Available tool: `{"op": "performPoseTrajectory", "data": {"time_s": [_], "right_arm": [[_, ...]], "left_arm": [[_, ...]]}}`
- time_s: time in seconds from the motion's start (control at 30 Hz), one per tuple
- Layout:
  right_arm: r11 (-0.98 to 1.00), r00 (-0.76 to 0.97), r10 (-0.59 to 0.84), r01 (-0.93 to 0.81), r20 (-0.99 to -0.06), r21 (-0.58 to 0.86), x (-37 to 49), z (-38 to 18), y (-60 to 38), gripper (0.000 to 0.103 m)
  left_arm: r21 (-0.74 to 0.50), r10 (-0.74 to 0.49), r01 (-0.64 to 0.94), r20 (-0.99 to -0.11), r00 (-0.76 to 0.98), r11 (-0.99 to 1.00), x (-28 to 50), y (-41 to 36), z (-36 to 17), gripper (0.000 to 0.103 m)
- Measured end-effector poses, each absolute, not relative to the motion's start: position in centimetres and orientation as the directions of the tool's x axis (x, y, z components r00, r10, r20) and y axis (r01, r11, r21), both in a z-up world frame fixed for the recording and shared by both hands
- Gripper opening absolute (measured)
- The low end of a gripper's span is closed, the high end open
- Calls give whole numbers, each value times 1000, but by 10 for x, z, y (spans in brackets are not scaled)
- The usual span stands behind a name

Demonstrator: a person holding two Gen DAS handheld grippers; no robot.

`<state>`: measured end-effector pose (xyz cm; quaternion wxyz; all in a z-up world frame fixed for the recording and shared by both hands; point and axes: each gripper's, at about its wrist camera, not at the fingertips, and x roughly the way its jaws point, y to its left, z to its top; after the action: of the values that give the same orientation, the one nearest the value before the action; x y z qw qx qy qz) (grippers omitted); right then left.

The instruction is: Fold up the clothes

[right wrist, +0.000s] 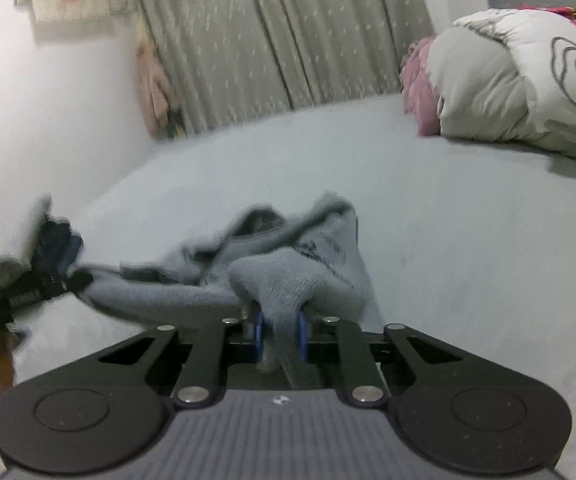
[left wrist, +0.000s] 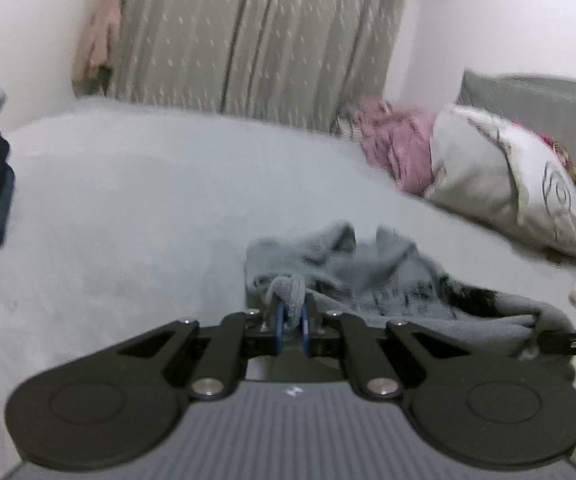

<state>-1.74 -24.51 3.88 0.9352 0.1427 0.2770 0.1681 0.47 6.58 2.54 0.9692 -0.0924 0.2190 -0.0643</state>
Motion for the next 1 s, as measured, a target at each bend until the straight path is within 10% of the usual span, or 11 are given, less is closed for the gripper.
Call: {"op": "performPoseTrajectory", "data": {"time_s": [0.23, 0.37, 0.5, 0.63, 1.0], "right_arm": [[911, 813, 323, -130, -485, 391, -9, 38, -278, 10], [924, 774, 261, -27, -577, 382, 6, 15, -284, 28], [929, 750, 255, -16, -610, 369, 5, 4, -285, 34], [933, 730, 259, -21, -633, 359, 3, -4, -285, 44], [939, 652, 276, -29, -706, 341, -4, -23, -287, 54]], "left_arm": [[-229, -115, 43, -311, 943, 972, -5, 75, 41, 7], [-225, -124, 33, -408, 905, 974, 10, 74, 26, 13], [-227, -153, 45, -485, 861, 973, 17, 70, 16, 53], [-246, -189, 51, -579, 793, 968, 23, 68, 5, 64], [-244, -199, 28, -715, 670, 969, 20, 70, -24, 63]]}}
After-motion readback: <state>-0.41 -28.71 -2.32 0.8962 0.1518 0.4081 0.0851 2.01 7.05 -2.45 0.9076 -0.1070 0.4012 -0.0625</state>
